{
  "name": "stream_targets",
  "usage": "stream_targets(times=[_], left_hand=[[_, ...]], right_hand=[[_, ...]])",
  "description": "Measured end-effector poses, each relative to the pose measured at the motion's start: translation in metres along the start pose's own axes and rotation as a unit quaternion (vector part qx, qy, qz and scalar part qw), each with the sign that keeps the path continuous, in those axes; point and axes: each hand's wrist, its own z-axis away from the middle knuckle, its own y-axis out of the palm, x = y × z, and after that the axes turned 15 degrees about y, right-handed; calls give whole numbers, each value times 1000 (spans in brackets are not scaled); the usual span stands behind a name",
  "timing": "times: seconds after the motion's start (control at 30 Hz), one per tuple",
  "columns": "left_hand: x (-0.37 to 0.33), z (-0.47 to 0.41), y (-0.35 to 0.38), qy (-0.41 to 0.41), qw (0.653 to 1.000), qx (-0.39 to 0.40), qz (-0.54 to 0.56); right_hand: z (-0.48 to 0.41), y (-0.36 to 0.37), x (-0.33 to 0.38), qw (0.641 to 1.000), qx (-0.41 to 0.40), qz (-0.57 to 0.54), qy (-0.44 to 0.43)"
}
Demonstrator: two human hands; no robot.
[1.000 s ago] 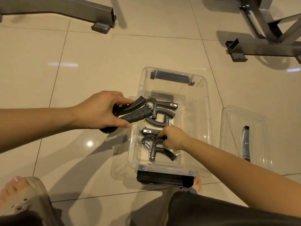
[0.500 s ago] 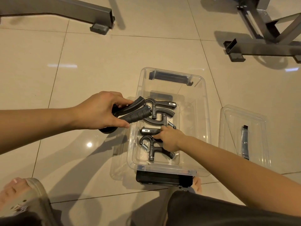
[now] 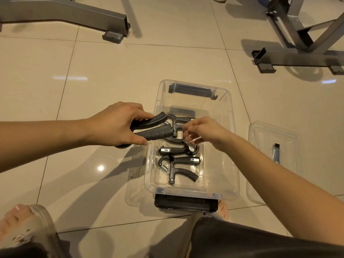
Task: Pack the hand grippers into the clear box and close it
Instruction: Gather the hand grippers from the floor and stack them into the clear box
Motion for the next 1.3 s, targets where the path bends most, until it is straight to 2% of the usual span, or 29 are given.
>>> stream_targets(times=[0.1,0.17,0.33,0.47,0.6,0.7,0.83,0.9,0.97,1.03,1.13,1.23,1.3], left_hand=[[-6,-10,-4,13,999,23,-19],[-10,-16,-3,24,999,29,-22],[-21,-33,3,34,999,23,-20],[-32,-44,5,59,998,6,-11],[-28,-30,1,74,995,-66,-17],[-17,-7,-5,83,991,-93,-43],[-14,3,-9,102,988,-108,-52],[-18,-2,-11,106,986,-116,-52],[-23,-5,-12,100,986,-123,-51],[-27,-8,-12,83,986,-135,-44],[-34,-14,-14,33,988,-148,3],[-32,-17,-15,-24,989,-138,51],[-30,-19,-14,-53,989,-120,72]], right_hand=[[24,-3,18,985,76,-155,-13],[35,1,25,978,111,-177,-18],[43,4,20,988,67,-129,-55],[48,6,16,982,73,-168,-56],[51,-5,15,969,53,-232,-65],[53,-21,9,949,64,-309,-28],[54,-20,7,905,133,-398,67],[54,-16,7,905,140,-392,85],[53,-18,7,923,121,-356,77],[54,-23,9,947,76,-308,50],[53,-28,14,964,-18,-265,-2],[58,-23,19,971,-116,-180,-111],[63,-18,21,955,-181,-48,-229]])
